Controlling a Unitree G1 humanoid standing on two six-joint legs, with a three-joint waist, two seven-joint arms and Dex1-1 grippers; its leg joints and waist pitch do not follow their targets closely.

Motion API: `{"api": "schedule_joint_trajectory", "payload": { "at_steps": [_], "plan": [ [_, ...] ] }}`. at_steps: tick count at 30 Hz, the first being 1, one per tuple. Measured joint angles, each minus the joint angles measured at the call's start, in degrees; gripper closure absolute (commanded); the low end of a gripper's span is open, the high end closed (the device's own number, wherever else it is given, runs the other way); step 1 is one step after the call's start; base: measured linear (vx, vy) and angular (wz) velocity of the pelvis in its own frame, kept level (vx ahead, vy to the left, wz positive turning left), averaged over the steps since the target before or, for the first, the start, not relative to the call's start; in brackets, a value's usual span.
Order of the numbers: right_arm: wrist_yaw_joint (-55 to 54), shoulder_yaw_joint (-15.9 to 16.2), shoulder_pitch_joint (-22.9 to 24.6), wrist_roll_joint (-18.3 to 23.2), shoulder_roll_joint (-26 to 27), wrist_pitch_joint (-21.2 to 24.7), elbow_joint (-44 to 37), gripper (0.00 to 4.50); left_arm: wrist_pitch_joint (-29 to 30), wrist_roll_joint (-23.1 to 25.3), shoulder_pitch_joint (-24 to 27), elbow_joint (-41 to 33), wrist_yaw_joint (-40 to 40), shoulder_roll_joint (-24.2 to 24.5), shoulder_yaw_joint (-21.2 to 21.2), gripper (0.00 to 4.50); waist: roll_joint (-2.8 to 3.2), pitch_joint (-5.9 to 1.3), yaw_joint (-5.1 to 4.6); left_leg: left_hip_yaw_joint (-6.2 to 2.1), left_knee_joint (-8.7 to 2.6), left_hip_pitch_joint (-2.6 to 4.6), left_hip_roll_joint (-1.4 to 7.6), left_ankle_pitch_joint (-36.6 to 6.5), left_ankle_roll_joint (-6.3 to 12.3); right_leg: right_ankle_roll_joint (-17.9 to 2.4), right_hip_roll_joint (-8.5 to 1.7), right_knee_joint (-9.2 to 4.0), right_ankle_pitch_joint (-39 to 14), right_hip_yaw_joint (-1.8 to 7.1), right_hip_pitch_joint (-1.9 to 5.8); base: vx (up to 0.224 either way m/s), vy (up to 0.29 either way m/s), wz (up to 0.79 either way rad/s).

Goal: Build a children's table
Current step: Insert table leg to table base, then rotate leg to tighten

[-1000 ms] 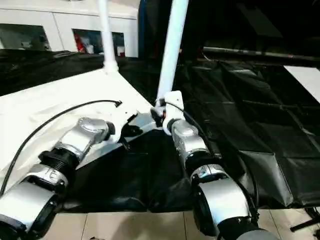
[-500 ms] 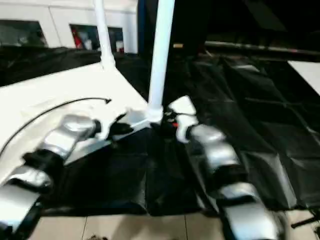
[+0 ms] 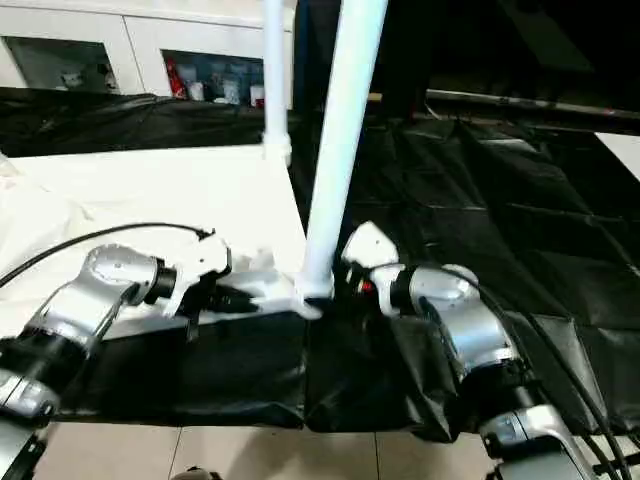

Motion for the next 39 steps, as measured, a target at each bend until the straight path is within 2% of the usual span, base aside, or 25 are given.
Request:
{"api": "schedule_joint_trajectory", "payload": {
  "at_steps": [14,19,21,23,25,28,35,39],
  "plan": [
    [0.8,0.4,0.2,0.8,1.9,-0.1,-1.3,0.26,1.4,0.0,0.6,-1.5,-0.2,0.3,0.0,4.50,-0.04,0.01,-0.11,-0.04,0.24,-0.01,0.01,0.0,0.00,0.0,0.00,0.25,0.0,0.00,-0.01,0.000,0.000,0.00],
    [0.7,0.4,0.2,0.8,1.9,-0.1,-1.1,0.71,1.7,0.0,0.7,-1.6,-0.2,0.2,0.0,4.50,-0.04,0.01,-0.14,-0.06,0.34,0.00,0.02,0.0,0.00,0.0,0.00,0.40,0.0,0.00,-0.01,0.000,0.000,0.00],
    [0.6,0.4,0.2,0.8,2.0,-0.1,-0.8,1.04,1.7,0.0,0.7,-1.6,-0.2,0.2,0.0,4.50,-0.04,0.01,-0.15,-0.07,0.41,0.00,0.02,0.0,0.00,0.0,0.00,0.48,0.0,0.01,-0.01,0.000,0.000,0.00],
    [0.6,0.4,0.2,0.7,2.0,-0.1,-0.6,1.08,1.8,0.0,0.7,-1.6,-0.2,0.2,0.0,4.50,-0.04,0.01,-0.19,-0.08,0.48,0.01,0.02,0.0,0.00,0.0,-0.01,0.56,0.0,0.03,-0.01,0.000,0.000,0.00],
    [0.5,0.4,0.2,0.7,2.0,-0.1,-0.5,1.40,1.8,0.0,0.8,-1.6,-0.2,0.2,0.0,4.50,-0.04,0.01,-0.19,-0.10,0.53,0.03,0.02,0.0,-0.01,0.0,-0.01,0.63,0.0,0.03,-0.01,0.000,0.000,0.00],
    [0.5,0.3,0.2,0.7,2.1,-0.5,-0.1,1.61,1.9,0.0,0.9,-1.6,-0.1,0.2,0.0,4.50,-0.04,0.01,-0.25,-0.13,0.60,0.03,0.03,0.0,-0.01,0.0,-0.01,0.68,0.0,0.03,-0.01,0.000,0.000,0.00],
    [-0.8,0.3,0.2,0.5,2.8,-1.6,1.0,1.74,2.1,0.0,1.0,-1.6,0.2,0.2,0.0,4.50,-0.05,0.01,-0.41,-0.14,0.68,0.03,0.03,0.0,-0.01,0.0,0.00,0.75,0.0,0.03,-0.01,0.000,0.000,0.00],
    [-6.7,-1.8,0.2,0.5,6.3,-2.5,4.2,1.75,3.0,0.3,0.7,-1.0,3.4,-0.9,0.6,4.50,-0.09,-0.02,-0.88,-0.18,0.85,0.09,0.06,0.0,-0.01,0.0,0.01,0.89,0.0,0.06,0.02,0.000,0.000,0.00]
  ]
}}
